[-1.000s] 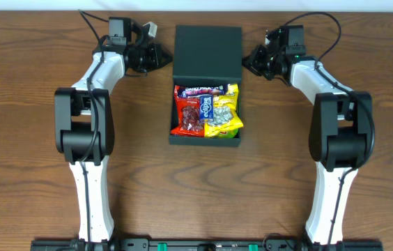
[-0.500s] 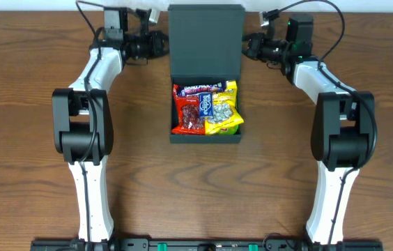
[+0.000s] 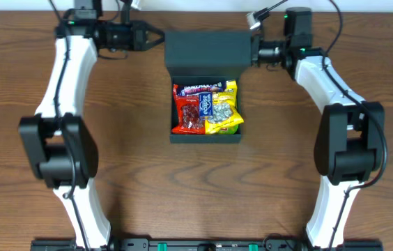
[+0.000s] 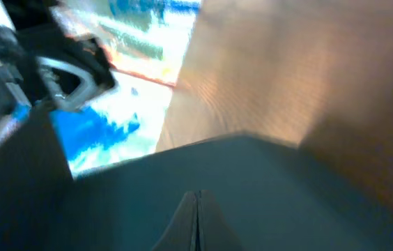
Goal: Pack container
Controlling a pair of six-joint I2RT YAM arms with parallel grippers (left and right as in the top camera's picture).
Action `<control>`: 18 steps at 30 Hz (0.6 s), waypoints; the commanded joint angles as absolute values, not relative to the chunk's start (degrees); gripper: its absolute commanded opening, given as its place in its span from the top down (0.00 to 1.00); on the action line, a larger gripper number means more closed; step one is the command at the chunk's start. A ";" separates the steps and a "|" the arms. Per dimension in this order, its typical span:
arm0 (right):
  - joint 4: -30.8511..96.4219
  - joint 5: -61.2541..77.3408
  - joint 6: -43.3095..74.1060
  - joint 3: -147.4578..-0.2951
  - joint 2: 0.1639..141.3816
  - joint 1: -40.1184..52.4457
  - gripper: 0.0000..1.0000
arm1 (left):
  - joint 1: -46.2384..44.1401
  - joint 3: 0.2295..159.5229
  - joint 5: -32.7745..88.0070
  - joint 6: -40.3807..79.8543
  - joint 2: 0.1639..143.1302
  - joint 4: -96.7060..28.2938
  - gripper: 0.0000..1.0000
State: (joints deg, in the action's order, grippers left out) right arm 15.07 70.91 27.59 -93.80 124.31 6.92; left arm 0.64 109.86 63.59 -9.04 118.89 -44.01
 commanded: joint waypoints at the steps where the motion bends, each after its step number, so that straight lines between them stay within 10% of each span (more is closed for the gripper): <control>1: 22.09 67.66 19.25 -93.69 124.07 8.25 0.99 | 0.36 110.67 50.68 -22.48 116.03 -49.87 0.94; 18: 34.79 59.44 12.60 -93.69 121.19 5.74 0.99 | 0.78 110.67 43.07 -23.99 114.80 -65.10 0.94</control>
